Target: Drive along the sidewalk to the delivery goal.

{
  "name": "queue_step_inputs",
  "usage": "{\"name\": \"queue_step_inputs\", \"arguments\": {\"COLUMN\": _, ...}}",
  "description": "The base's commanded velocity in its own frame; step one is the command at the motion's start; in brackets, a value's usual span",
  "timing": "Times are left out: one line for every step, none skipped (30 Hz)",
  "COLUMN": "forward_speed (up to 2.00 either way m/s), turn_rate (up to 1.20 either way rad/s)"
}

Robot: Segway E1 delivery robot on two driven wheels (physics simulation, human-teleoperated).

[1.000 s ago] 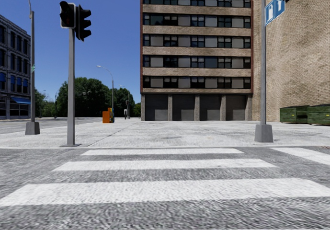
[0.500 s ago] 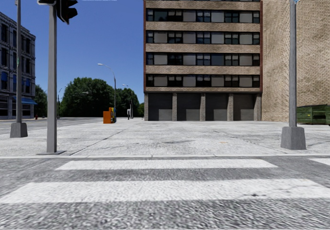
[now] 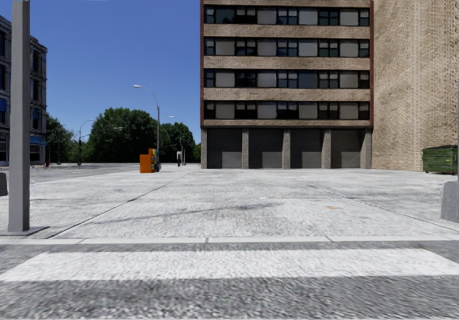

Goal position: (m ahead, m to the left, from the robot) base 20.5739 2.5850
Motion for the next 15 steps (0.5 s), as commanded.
{"name": "queue_step_inputs", "arguments": {"forward_speed": 2.0, "turn_rate": 0.0}}
{"name": "queue_step_inputs", "arguments": {"forward_speed": 2.0, "turn_rate": 0.0}}
{"name": "queue_step_inputs", "arguments": {"forward_speed": 2.0, "turn_rate": 0.0}}
{"name": "queue_step_inputs", "arguments": {"forward_speed": 2.0, "turn_rate": 0.0}}
{"name": "queue_step_inputs", "arguments": {"forward_speed": 2.0, "turn_rate": 0.0}}
{"name": "queue_step_inputs", "arguments": {"forward_speed": 2.0, "turn_rate": 0.0}}
{"name": "queue_step_inputs", "arguments": {"forward_speed": 2.0, "turn_rate": 0.0}}
{"name": "queue_step_inputs", "arguments": {"forward_speed": 2.0, "turn_rate": 0.0}}
{"name": "queue_step_inputs", "arguments": {"forward_speed": 2.0, "turn_rate": 0.0}}
{"name": "queue_step_inputs", "arguments": {"forward_speed": 2.0, "turn_rate": 0.0}}
{"name": "queue_step_inputs", "arguments": {"forward_speed": 2.0, "turn_rate": 0.0}}
{"name": "queue_step_inputs", "arguments": {"forward_speed": 2.0, "turn_rate": 0.0}}
{"name": "queue_step_inputs", "arguments": {"forward_speed": 2.0, "turn_rate": 0.0}}
{"name": "queue_step_inputs", "arguments": {"forward_speed": 2.0, "turn_rate": 0.0}}
{"name": "queue_step_inputs", "arguments": {"forward_speed": 2.0, "turn_rate": 0.0}}
